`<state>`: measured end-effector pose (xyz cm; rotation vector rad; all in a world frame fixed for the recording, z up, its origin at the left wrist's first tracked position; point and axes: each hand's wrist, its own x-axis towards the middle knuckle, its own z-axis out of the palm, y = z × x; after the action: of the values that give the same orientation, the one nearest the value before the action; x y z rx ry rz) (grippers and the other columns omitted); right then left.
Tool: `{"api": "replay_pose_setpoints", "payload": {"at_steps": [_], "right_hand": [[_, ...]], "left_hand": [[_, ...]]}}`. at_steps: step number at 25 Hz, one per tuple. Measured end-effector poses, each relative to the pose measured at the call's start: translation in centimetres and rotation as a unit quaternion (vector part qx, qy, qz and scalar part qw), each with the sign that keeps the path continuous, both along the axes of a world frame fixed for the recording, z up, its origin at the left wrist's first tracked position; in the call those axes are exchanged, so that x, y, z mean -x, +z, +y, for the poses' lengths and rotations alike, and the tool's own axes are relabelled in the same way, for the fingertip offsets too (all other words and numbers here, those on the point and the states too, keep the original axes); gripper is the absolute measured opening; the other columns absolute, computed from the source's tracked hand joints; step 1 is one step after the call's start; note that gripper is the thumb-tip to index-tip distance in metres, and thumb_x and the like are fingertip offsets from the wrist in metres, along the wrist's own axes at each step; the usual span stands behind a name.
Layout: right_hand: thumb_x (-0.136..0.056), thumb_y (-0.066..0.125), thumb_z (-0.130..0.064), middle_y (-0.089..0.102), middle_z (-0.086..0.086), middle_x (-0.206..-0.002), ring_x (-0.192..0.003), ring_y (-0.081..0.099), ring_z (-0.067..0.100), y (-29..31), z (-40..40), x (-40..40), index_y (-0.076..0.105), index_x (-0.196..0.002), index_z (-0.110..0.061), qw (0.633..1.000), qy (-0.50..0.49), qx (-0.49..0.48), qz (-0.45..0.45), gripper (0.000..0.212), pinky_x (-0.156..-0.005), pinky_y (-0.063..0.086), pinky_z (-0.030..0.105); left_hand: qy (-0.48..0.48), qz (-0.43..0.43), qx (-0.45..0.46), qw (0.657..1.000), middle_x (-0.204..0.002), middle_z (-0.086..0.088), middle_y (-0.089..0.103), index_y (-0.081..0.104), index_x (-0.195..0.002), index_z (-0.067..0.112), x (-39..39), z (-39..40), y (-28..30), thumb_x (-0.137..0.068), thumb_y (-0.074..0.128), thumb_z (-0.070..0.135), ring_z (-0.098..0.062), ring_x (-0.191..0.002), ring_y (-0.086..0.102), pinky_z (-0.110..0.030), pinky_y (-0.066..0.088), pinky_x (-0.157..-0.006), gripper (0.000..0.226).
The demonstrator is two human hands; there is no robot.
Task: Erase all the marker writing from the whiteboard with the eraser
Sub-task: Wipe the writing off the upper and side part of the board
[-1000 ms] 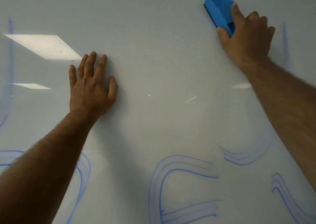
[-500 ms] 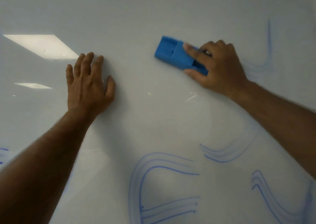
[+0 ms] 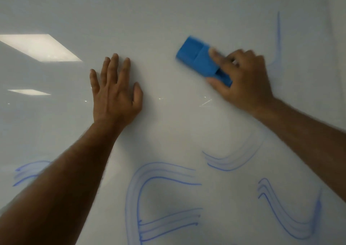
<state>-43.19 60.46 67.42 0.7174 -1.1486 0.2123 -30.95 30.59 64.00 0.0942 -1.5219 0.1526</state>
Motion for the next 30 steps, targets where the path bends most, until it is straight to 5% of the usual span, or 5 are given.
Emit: {"api": "replay_pose_setpoints", "payload": {"at_steps": [5, 10, 14, 21, 30], "right_hand": [[-0.101, 0.056, -0.051, 0.066, 0.013, -0.103, -0.079, 0.055, 0.03, -5.6, 0.0, -0.1, 0.049, -0.147, -0.025, 0.96, -0.039, -0.252, 0.118, 0.053, -0.074, 0.043, 0.044], [-0.099, 0.056, -0.057, 0.064, 0.018, -0.101, -0.082, 0.06, 0.039, -1.0, 3.3, 1.5, 0.05, -0.149, -0.025, 0.999, -0.028, 0.022, 0.024, 0.059, -0.073, 0.047, 0.05], [-0.097, 0.054, -0.059, 0.058, 0.024, -0.107, -0.095, 0.056, 0.042, 0.5, 4.4, 1.7, 0.042, -0.154, -0.025, 0.976, -0.03, 0.168, -0.134, 0.068, -0.082, 0.043, 0.052], [-0.099, 0.061, -0.052, 0.067, 0.014, -0.102, -0.077, 0.057, 0.031, -6.4, 2.5, -0.1, 0.05, -0.145, -0.02, 0.974, -0.079, -0.194, 0.084, 0.057, -0.073, 0.043, 0.044], [-0.095, 0.056, -0.057, 0.061, 0.023, -0.104, -0.088, 0.058, 0.042, -2.6, 5.9, 1.2, 0.043, -0.152, -0.02, 0.973, -0.065, 0.166, -0.143, 0.069, -0.074, 0.045, 0.05]], "left_hand": [[0.009, 0.002, 0.001, 1.0, -0.166, -0.015, 0.022, 0.029, -0.158, 0.013, -0.1, -0.2, 0.0, -0.094, 0.032, 0.043, -0.032, -0.155, 0.014, -0.057, 0.005, -0.125, 0.07], [0.012, 0.0, 0.001, 1.0, -0.165, -0.016, 0.023, 0.03, -0.158, 0.013, -0.1, 0.1, -0.1, -0.094, 0.032, 0.042, -0.032, -0.155, 0.015, -0.057, 0.004, -0.124, 0.071], [0.014, 0.001, 0.0, 1.0, -0.166, -0.016, 0.022, 0.029, -0.158, 0.013, -0.1, 0.2, -0.1, -0.094, 0.033, 0.042, -0.032, -0.155, 0.013, -0.058, 0.004, -0.124, 0.07], [0.008, -0.003, 0.002, 1.0, -0.166, -0.017, 0.02, 0.028, -0.158, 0.012, -0.2, 0.2, -0.1, -0.094, 0.032, 0.042, -0.032, -0.155, 0.012, -0.058, 0.003, -0.124, 0.071], [-0.004, 0.01, 0.009, 1.0, -0.164, -0.019, 0.023, 0.031, -0.157, 0.01, 0.0, 0.2, -0.3, -0.095, 0.035, 0.04, -0.035, -0.154, 0.015, -0.061, 0.005, -0.123, 0.068]]}}
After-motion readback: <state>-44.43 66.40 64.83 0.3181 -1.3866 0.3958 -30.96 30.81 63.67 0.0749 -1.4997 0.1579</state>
